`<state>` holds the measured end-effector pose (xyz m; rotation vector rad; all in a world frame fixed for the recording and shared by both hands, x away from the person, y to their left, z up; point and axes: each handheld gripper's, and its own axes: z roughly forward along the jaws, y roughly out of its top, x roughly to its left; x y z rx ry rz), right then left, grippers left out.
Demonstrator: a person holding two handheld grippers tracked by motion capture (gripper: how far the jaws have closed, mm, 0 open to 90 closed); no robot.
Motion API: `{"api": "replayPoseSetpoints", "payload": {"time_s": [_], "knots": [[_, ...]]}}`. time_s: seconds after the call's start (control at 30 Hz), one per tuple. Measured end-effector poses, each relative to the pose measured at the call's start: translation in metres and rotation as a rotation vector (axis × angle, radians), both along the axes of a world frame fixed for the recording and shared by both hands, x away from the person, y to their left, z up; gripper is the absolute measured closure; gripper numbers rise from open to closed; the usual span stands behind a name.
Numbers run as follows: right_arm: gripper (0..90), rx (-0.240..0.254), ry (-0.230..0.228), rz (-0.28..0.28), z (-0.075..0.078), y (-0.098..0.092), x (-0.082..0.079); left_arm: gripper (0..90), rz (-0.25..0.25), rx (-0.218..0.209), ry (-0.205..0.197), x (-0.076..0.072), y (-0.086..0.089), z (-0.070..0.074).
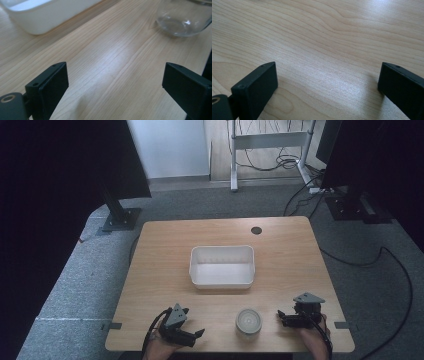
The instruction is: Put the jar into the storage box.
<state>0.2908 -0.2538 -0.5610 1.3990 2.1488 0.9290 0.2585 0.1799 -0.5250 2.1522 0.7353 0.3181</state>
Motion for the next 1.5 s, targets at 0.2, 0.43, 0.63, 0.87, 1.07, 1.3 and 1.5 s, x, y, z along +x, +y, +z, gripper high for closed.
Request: {"api": "replayPoseSetpoints", "payload": {"time_s": [0.2,0.43,0.63,0.87,1.07,1.3,1.5], "knots": [[2.2,0.0,0.0,0.0,0.0,0.0,0.0,5.4,-0.032,-0.007,0.0,-0.001,-0.011,0.003],[2.2,0.0,0.0,0.0,0.0,0.0,0.0,5.3,-0.069,-0.023,-0.008,-0.003,-0.026,0.007],[2.2,0.0,0.0,0.0,0.0,0.0,0.0,5.0,-0.102,-0.027,-0.012,-0.004,-0.039,0.008],[2.2,0.0,0.0,0.0,0.0,0.0,0.0,4.6,-0.14,-0.033,-0.013,-0.005,-0.056,0.008],[2.2,0.0,0.0,0.0,0.0,0.0,0.0,4.1,-0.158,-0.045,-0.008,-0.005,-0.068,0.006],[2.2,0.0,0.0,0.0,0.0,0.0,0.0,3.3,-0.178,-0.055,-0.004,-0.002,-0.081,0.004],[2.2,0.0,0.0,0.0,0.0,0.0,0.0,3.2,-0.203,-0.061,-0.006,0.0,-0.094,0.004]]}}
